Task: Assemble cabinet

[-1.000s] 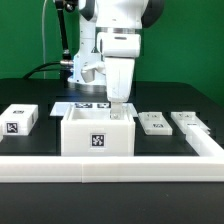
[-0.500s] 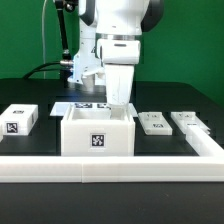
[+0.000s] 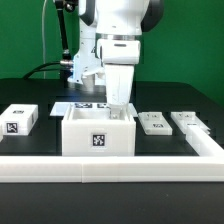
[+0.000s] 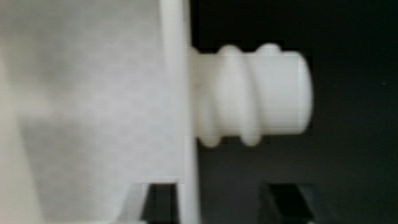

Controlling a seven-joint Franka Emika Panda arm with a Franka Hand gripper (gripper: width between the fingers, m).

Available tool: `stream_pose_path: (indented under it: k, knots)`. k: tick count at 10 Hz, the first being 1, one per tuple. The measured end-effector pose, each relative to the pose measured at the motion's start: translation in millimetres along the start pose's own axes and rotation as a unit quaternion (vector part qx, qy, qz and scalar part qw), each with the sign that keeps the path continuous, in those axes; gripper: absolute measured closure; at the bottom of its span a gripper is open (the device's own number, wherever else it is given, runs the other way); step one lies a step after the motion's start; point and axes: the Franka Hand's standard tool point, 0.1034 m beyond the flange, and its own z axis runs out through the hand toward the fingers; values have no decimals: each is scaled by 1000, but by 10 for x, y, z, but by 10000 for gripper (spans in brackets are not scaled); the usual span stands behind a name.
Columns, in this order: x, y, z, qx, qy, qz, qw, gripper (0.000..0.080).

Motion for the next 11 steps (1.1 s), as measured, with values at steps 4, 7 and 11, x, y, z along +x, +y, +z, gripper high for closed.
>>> stream_pose_path:
  k: [4,7,11]
  knots:
    - [-3,-1,1,0,0,0,1000,765]
    - [-3,-1,1,0,0,0,1000,765]
    - [58,267,-1,-2,-3,-8,1000,765]
